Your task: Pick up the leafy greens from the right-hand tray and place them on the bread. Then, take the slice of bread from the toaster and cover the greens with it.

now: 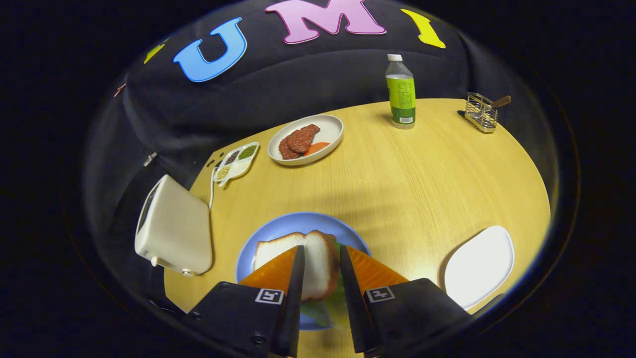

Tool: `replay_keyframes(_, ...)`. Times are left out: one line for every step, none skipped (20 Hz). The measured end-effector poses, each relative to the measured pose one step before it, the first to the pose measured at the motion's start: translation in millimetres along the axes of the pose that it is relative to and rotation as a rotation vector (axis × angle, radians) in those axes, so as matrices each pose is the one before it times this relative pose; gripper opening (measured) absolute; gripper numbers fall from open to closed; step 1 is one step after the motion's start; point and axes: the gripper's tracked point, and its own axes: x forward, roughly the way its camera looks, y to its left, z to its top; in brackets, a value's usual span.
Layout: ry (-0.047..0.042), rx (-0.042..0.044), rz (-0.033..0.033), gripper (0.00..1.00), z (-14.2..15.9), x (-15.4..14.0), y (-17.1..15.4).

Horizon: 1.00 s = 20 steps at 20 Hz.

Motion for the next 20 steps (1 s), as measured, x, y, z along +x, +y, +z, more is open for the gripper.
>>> replay_keyframes(-0.00040,0.00658,-0.00587,0.53,0.19,0.08,-4.18)
replay_keyframes(-0.00275,0.00173,-0.00265,0.58,-0.04,-0.98,-4.27)
replay_keyframes(-0.00830,-0.00430,0.00000,0.59,2.06,-2.26,-2.43)
replay_keyframes(-0.00910,-0.00800,0.00635,0.61,2.18,-3.61,-1.35)
replay_keyframes(-0.00989,-0.00796,0.00719,0.72,3.24,-4.50,-1.25)
replay_keyframes(-0.01060,-0.00968,0.01072,0.79,3.71,-4.95,0.43)
replay_keyframes(-0.01280,-0.01556,0.00733,0.92,4.38,-5.58,-0.48)
replay_keyframes(-0.01487,-0.02263,0.00848,0.97,4.59,-8.21,-0.02)
replay_keyframes(-0.01905,-0.02862,0.00169,0.98,5.97,-7.95,-0.68)
replay_keyframes(-0.02478,-0.02955,0.00516,0.99,7.73,-9.41,1.34)
replay_keyframes(-0.03046,-0.02430,0.01432,0.99,10.57,-11.18,4.25)
replay_keyframes(-0.03644,-0.02099,0.02464,0.99,13.27,-10.92,6.23)
replay_keyframes(-0.03743,-0.02186,0.01791,0.99,14.18,-11.69,5.54)
replay_keyframes(-0.03760,-0.02379,0.01572,0.99,13.88,-11.37,4.61)
replay_keyframes(-0.03530,-0.02368,0.00674,0.99,14.85,-11.35,4.35)
replay_keyframes(-0.03403,-0.02244,0.00201,0.99,14.82,-10.26,2.99)
replay_keyframes(-0.03552,-0.01857,-0.00085,0.99,15.24,-11.02,2.52)
replay_keyframes(-0.03427,-0.01527,0.00522,0.99,15.26,-11.08,3.61)
replay_keyframes(-0.03575,-0.00952,0.00137,0.99,15.82,-10.66,2.56)
replay_keyframes(-0.03303,-0.00478,-0.00455,0.99,14.07,-9.40,1.13)
